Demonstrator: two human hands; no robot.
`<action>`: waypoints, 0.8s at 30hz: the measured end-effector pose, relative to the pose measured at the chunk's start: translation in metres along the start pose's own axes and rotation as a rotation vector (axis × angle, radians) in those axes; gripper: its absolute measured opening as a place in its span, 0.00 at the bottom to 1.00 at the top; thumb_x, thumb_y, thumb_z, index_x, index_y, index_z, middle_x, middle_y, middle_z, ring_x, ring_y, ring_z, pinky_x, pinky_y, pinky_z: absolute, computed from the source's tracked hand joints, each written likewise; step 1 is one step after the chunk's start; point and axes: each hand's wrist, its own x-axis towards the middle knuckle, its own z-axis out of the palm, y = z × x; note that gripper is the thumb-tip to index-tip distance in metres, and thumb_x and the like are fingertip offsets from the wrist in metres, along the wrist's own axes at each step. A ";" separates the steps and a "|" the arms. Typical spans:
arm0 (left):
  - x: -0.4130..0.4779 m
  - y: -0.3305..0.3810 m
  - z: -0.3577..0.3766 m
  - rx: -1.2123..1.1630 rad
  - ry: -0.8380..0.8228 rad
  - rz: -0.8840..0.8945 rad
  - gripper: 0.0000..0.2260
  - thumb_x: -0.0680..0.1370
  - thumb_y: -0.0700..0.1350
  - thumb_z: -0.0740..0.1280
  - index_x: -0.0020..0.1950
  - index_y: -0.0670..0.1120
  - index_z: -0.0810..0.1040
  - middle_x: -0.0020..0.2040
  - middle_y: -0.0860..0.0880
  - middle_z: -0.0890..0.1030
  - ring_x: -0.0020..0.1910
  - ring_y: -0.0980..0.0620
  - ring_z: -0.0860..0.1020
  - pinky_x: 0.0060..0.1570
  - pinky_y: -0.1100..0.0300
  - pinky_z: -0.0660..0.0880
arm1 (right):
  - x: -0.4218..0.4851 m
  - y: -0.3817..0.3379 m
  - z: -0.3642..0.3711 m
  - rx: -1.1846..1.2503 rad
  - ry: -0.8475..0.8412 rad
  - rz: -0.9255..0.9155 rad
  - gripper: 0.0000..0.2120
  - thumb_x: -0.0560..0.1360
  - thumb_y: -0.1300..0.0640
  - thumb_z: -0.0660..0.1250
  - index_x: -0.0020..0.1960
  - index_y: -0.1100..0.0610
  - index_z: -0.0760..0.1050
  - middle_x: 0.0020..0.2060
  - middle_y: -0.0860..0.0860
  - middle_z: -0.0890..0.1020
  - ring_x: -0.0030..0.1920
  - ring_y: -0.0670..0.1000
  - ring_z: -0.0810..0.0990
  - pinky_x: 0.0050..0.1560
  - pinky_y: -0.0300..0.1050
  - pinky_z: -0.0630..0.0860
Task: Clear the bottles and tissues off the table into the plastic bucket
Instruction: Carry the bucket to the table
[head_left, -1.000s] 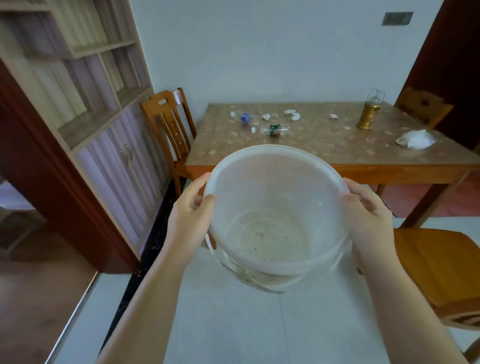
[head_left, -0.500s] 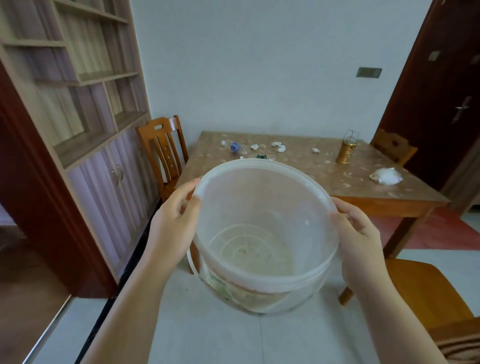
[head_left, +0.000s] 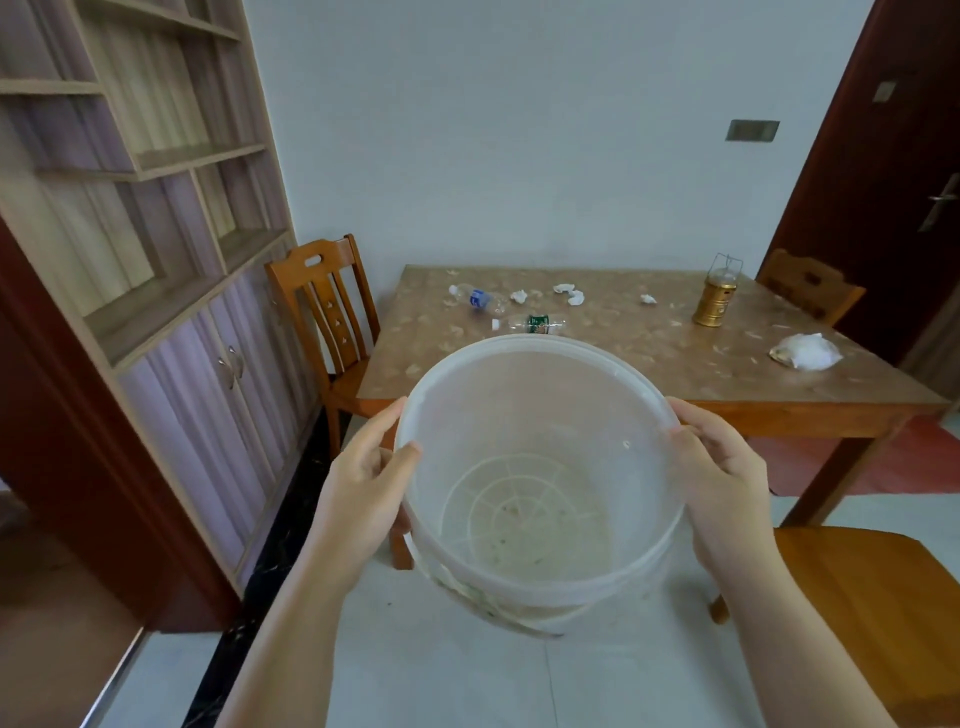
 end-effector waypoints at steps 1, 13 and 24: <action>0.012 -0.004 -0.004 -0.015 -0.007 -0.003 0.18 0.77 0.45 0.63 0.63 0.64 0.72 0.42 0.56 0.83 0.37 0.55 0.83 0.29 0.60 0.79 | 0.007 0.003 0.011 0.005 0.010 -0.007 0.14 0.73 0.58 0.62 0.45 0.39 0.79 0.41 0.38 0.82 0.45 0.42 0.79 0.43 0.41 0.75; 0.175 -0.036 -0.071 -0.068 0.069 -0.051 0.22 0.75 0.37 0.63 0.61 0.60 0.76 0.39 0.58 0.83 0.37 0.48 0.82 0.33 0.47 0.81 | 0.087 0.033 0.172 0.090 -0.001 0.059 0.13 0.71 0.60 0.64 0.42 0.42 0.81 0.34 0.40 0.83 0.35 0.40 0.80 0.34 0.36 0.75; 0.284 -0.062 -0.016 -0.098 0.105 -0.081 0.18 0.73 0.42 0.66 0.55 0.65 0.78 0.53 0.59 0.82 0.49 0.58 0.81 0.44 0.60 0.80 | 0.202 0.079 0.205 0.062 -0.004 0.102 0.11 0.72 0.60 0.66 0.41 0.44 0.81 0.34 0.39 0.83 0.36 0.39 0.79 0.36 0.33 0.76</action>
